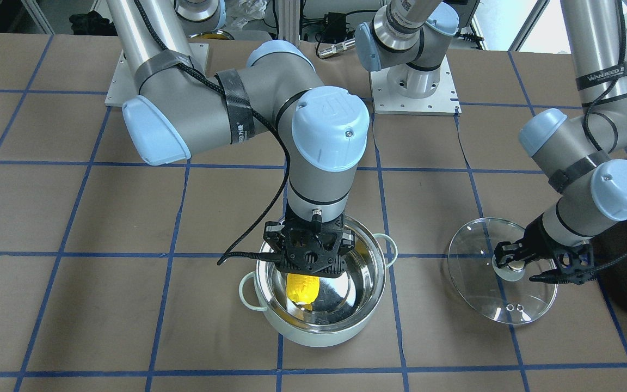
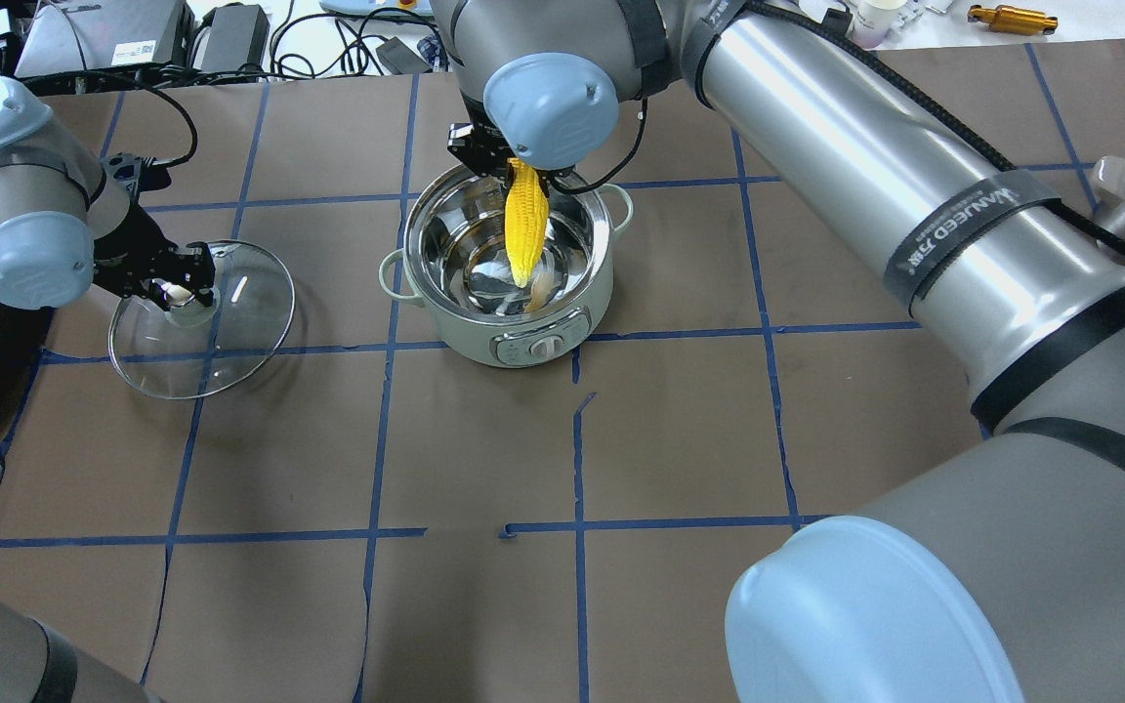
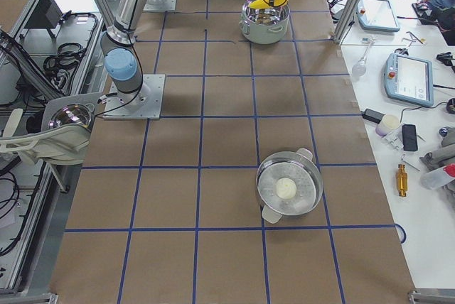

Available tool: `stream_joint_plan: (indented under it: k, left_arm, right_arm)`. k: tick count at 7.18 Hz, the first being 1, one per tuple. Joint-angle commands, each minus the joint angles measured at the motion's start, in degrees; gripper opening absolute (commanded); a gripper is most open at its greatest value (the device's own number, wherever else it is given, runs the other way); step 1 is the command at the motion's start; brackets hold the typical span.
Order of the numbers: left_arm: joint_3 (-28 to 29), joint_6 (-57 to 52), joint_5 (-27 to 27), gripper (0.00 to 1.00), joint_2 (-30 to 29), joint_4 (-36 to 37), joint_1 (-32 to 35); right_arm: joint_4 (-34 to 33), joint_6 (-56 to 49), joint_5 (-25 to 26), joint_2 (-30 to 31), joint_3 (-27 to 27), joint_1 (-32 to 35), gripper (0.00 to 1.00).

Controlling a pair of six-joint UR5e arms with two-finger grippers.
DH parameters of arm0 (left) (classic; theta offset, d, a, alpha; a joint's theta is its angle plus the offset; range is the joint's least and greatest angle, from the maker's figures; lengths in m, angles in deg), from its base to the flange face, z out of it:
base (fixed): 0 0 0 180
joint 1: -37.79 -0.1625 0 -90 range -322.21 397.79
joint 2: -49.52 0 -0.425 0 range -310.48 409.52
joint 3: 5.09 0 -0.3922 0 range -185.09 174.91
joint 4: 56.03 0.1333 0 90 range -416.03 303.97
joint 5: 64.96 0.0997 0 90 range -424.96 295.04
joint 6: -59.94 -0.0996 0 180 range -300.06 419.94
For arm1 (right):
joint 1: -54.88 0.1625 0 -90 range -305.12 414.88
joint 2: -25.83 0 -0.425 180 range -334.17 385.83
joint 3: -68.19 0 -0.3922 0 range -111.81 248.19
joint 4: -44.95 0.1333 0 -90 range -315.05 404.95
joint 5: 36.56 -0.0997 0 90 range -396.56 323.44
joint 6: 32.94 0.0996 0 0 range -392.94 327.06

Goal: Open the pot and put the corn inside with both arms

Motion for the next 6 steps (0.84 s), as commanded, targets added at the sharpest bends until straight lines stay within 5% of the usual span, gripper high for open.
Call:
stream_joint_plan:
  k: [1, 2, 3, 4, 5, 6]
  left_arm:
    - [-0.4, -0.3, 0.0, 0.00, -0.2, 0.0, -0.3]
    - [-0.4, -0.3, 0.0, 0.00, -0.3, 0.0, -0.3]
    - [-0.8, -0.3, 0.0, 0.00, -0.4, 0.0, -0.3]
    - [-0.9, -0.3, 0.4, 0.01, -0.6, 0.0, -0.3]
    - [-0.9, -0.1, 3.3, 0.49, -0.9, 0.0, -0.3]
    - [-0.8, -0.2, 3.5, 0.74, -1.0, 0.0, -0.3]
  right_arm:
    - [-1.8, -0.7, 0.0, -1.4, 0.2, 1.6, 0.82]
    - [-3.2, -0.9, 0.3, -1.2, 0.4, 2.4, 0.86]
    - [-3.3, -1.0, 0.3, -1.1, 0.4, 2.4, 1.00]
    - [-3.3, -1.0, 0.7, -0.7, 0.4, 2.4, 1.00]
    - [-3.3, -1.3, 0.7, 0.6, 1.0, 2.4, 1.00]
    - [-2.5, -3.9, 0.8, 2.0, 1.6, 1.4, 1.00]
